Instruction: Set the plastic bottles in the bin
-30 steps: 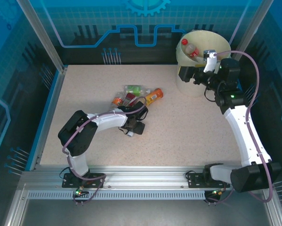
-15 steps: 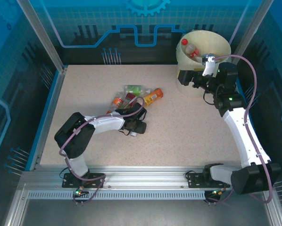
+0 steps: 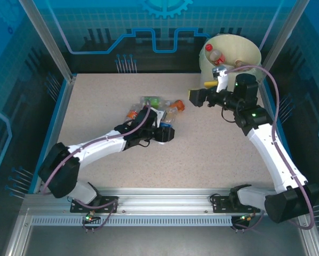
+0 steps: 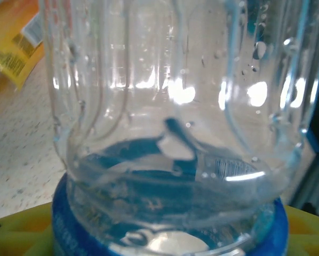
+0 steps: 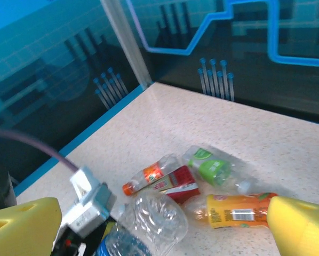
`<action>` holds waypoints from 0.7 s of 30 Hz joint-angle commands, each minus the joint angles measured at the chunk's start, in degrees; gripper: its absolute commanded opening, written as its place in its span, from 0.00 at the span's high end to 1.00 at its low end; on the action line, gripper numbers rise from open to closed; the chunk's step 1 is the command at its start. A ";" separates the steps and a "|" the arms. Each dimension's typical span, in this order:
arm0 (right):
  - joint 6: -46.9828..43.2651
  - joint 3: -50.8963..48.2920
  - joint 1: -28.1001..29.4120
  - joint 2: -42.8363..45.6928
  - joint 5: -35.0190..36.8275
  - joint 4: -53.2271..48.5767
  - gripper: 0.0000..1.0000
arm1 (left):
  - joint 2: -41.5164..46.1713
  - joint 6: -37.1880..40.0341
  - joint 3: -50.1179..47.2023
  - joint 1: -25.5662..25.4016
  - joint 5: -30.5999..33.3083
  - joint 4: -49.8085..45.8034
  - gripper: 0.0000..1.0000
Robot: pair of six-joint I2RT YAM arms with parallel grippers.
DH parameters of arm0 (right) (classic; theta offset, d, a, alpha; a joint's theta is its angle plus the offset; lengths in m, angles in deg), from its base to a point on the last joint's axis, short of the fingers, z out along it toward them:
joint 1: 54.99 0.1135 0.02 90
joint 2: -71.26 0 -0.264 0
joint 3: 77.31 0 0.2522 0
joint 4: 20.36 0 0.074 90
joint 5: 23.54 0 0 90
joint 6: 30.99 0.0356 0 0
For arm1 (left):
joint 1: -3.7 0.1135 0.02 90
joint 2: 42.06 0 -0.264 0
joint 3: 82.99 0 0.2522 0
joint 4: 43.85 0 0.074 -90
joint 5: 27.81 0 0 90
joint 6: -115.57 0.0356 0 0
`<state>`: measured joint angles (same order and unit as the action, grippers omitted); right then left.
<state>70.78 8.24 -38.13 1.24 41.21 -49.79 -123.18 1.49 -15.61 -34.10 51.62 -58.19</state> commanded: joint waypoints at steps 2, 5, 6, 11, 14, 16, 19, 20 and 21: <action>-5.03 3.60 3.65 -2.44 -4.79 -3.00 0.00 | 6.09 -0.90 -3.16 3.08 -9.56 9.80 0.57; -5.95 6.34 5.59 -4.93 -8.90 -5.38 0.00 | 9.28 -0.89 -4.89 4.67 -13.23 15.03 0.58; -6.42 7.53 6.25 -5.91 -10.29 -6.28 0.00 | 10.08 -0.84 -5.30 5.04 -14.30 16.53 0.59; -7.63 13.01 9.41 -10.35 -12.70 -10.85 0.00 | 12.12 -2.41 -6.75 6.41 -20.60 24.30 0.60; -4.76 14.24 9.79 -12.01 -17.53 -9.24 0.00 | 12.14 -3.36 -6.69 6.53 -23.62 27.15 0.60; -3.66 15.18 10.03 -12.75 -20.51 -8.74 0.00 | 11.91 -4.12 -6.89 6.57 -25.16 29.29 0.60; -3.40 16.38 10.47 -13.41 -21.53 -8.97 0.00 | 11.60 -5.05 -6.92 6.52 -26.43 31.12 0.60; -3.59 16.67 10.50 -13.48 -21.56 -9.34 0.00 | 11.59 -5.10 -6.84 6.51 -26.46 31.37 0.60; -3.77 16.97 10.51 -13.63 -21.53 -9.85 0.00 | 11.49 -5.16 -6.80 6.51 -26.38 31.56 0.60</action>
<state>66.32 22.80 -28.55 -12.07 23.13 -57.89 -112.10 -2.55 -21.79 -28.00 28.37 -31.46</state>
